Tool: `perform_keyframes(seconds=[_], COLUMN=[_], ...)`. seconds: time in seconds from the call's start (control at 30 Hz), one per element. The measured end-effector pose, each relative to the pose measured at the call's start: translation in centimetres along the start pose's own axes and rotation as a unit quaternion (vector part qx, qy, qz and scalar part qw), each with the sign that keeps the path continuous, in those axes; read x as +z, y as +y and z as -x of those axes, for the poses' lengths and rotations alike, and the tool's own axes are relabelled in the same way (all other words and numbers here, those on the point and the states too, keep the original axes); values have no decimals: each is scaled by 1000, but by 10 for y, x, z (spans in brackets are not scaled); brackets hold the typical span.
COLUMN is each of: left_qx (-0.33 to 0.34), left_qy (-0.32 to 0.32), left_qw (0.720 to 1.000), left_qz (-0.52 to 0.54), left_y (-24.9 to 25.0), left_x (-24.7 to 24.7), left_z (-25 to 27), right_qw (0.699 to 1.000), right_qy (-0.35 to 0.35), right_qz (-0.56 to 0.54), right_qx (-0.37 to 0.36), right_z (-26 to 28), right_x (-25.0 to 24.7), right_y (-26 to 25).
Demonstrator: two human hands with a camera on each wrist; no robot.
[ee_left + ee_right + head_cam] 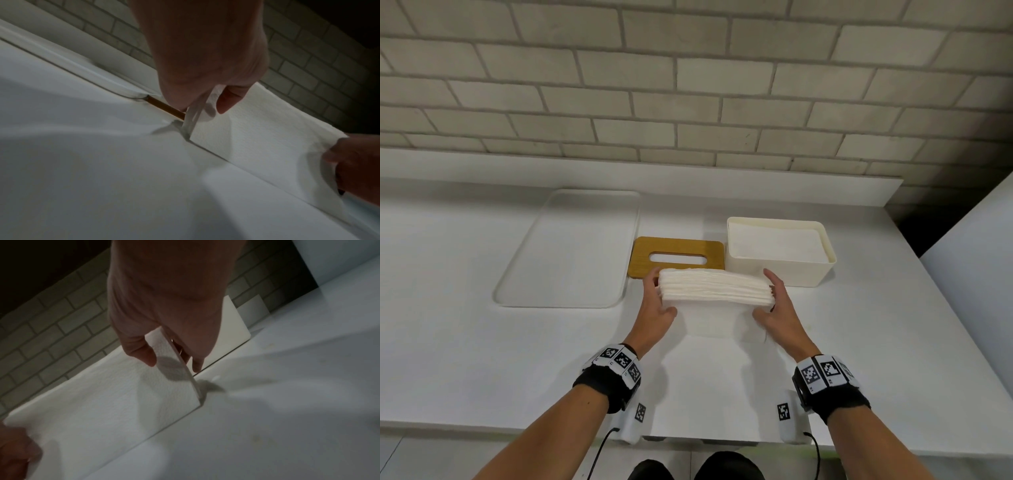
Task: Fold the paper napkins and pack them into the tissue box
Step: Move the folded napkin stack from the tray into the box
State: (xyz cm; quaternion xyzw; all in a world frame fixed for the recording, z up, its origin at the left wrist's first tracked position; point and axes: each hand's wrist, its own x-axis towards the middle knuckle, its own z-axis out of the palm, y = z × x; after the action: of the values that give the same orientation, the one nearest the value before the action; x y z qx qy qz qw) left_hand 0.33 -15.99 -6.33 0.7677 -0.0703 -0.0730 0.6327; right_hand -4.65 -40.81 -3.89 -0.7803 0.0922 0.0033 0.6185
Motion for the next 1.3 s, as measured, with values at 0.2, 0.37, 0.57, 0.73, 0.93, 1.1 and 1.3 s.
perform_keyframes(seconds=[0.2, 0.37, 0.57, 0.73, 0.93, 1.1, 1.3], left_qx=[-45, 17, 16, 1, -23, -21, -12], left_qy=[-10, 2, -17, -24, -28, -20, 3], left_qw=[999, 1000, 1000, 999, 999, 1000, 1000], left_qz=[-10, -18, -19, -25, -3, 5, 28], left_y=[-5, -3, -2, -4, -2, 11, 80], left_x=[2, 2, -4, -2, -2, -5, 12], left_z=[-3, -2, 2, 3, -1, -3, -47], right_qw=[999, 998, 999, 999, 1000, 1000, 996], right_qy=[32, 54, 24, 16, 16, 16, 81], right_qz=[38, 24, -32, -36, -18, -9, -25], right_qx=[0, -21, -19, -8, 2, -9, -39], right_z=[-7, -9, -1, -2, -6, -5, -24], right_x=[8, 9, 6, 6, 2, -4, -59], right_y=[7, 5, 4, 6, 6, 1, -59])
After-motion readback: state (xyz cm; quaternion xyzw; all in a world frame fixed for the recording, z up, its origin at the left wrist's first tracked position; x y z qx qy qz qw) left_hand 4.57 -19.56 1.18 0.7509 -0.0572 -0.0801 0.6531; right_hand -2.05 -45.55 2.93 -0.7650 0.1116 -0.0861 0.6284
